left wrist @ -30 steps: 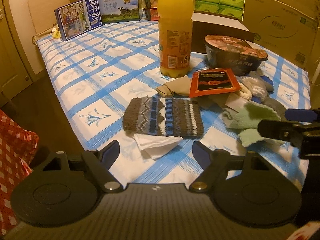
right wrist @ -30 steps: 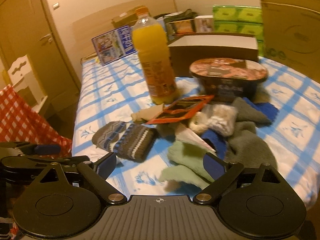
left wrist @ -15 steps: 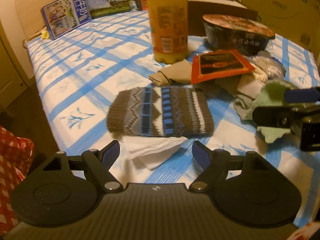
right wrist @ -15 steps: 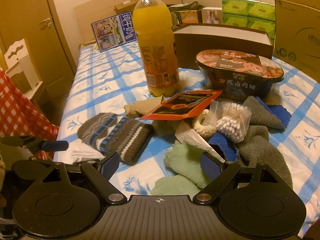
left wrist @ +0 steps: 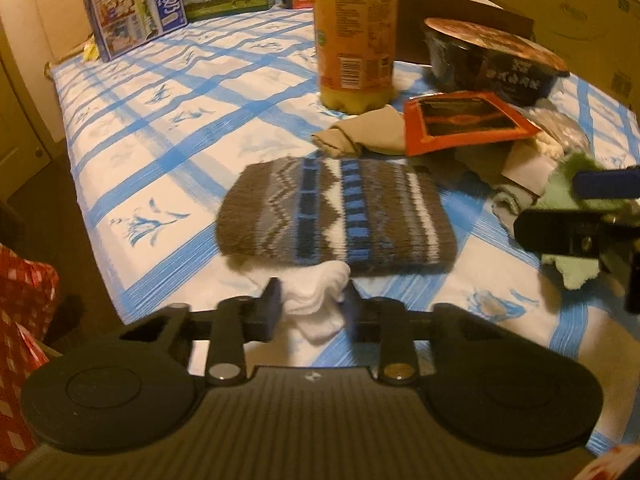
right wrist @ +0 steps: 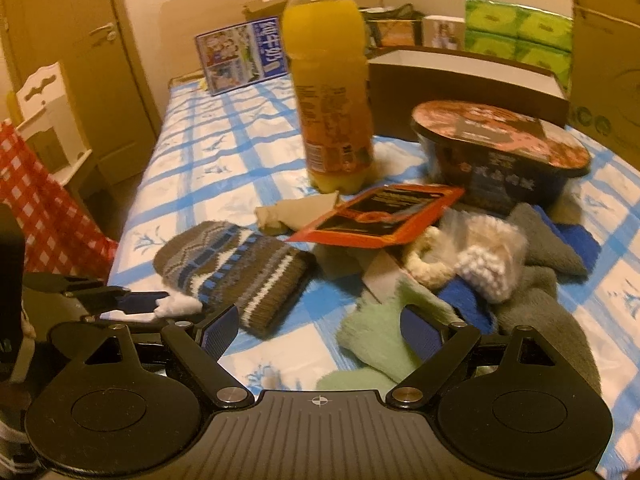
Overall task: Organize soft objects
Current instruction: 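Reach the left tool to the white sock and close on it, then grasp the grey-blue knit sock with the right tool while the left holds the white sock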
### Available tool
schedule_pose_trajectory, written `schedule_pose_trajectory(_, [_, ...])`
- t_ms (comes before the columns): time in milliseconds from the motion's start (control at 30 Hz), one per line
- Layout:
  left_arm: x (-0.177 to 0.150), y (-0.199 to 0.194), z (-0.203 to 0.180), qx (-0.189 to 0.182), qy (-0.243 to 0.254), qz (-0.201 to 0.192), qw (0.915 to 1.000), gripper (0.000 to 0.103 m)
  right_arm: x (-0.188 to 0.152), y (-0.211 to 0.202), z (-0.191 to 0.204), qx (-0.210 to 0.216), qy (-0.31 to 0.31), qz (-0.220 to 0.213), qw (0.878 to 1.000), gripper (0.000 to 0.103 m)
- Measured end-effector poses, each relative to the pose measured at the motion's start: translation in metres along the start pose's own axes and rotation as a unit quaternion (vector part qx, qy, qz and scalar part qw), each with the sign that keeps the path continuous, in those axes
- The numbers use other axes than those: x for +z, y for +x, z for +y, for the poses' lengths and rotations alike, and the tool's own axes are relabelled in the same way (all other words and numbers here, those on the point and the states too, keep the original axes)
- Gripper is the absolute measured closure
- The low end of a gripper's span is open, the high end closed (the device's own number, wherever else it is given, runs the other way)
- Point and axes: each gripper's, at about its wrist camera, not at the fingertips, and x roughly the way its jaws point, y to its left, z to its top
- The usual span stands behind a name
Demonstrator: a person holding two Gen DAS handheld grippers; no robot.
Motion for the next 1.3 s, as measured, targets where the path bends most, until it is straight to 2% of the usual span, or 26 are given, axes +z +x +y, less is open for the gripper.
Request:
schedule_pose_trajectory(167, [0.000, -0.009, 0.015, -0.004, -0.017, 0.000, 0.9998, 0.088, 0.003, 0.009, 0.009, 0.016, -0.016, 0.002, 1.000, 0.015])
schedule_pose_trajectory(400, [0.004, -0.022, 0.038, 0.019, -0.036, -0.017, 0.9990, 0.088, 0.007, 0.026, 0.025, 0.049, -0.047, 0.005, 0.998, 0.015])
schedule_pose_trajectory(467, [0.006, -0.023, 0.045, 0.023, -0.042, -0.018, 0.9987, 0.088, 0.007, 0.033, 0.031, 0.057, -0.064, 0.009, 0.996, 0.018])
schedule_pose_trajectory(533, [0.007, -0.023, 0.050, 0.025, -0.047, -0.018, 0.9984, 0.088, 0.007, 0.042, 0.038, 0.064, -0.086, 0.013, 0.994, 0.028])
schedule_pose_trajectory(600, [0.007, -0.022, 0.053, 0.024, -0.051, -0.019, 0.9982, 0.088, 0.007, 0.052, 0.046, 0.069, -0.108, 0.020, 0.992, 0.032])
schedule_pose_trajectory(767, [0.007, -0.018, 0.055, 0.018, -0.057, -0.014, 0.9981, 0.088, 0.007, 0.075, 0.063, 0.071, -0.149, 0.026, 0.986, 0.035])
schedule_pose_trajectory(967, [0.008, -0.014, 0.055, 0.013, -0.056, -0.012, 0.9983, 0.088, 0.002, 0.098, 0.074, 0.045, -0.204, 0.038, 0.977, 0.042])
schedule_pose_trajectory(1000, [0.008, -0.014, 0.055, 0.014, -0.056, -0.012, 0.9983, 0.088, 0.003, 0.099, 0.074, 0.044, -0.202, 0.039, 0.978, 0.050])
schedule_pose_trajectory(1033, [0.008, -0.013, 0.056, 0.014, -0.056, -0.012, 0.9982, 0.088, 0.004, 0.099, 0.073, 0.041, -0.196, 0.038, 0.979, 0.062])
schedule_pose_trajectory(1067, [0.009, -0.013, 0.056, 0.014, -0.056, -0.012, 0.9982, 0.088, 0.006, 0.100, 0.072, 0.038, -0.195, 0.037, 0.979, 0.066])
schedule_pose_trajectory(1133, [0.009, -0.013, 0.056, 0.014, -0.056, -0.013, 0.9983, 0.088, 0.010, 0.099, 0.069, 0.039, -0.190, 0.038, 0.980, 0.081])
schedule_pose_trajectory(1300, [0.012, -0.015, 0.055, 0.015, -0.052, -0.015, 0.9984, 0.088, 0.017, 0.094, 0.061, 0.055, -0.158, 0.039, 0.985, 0.088])
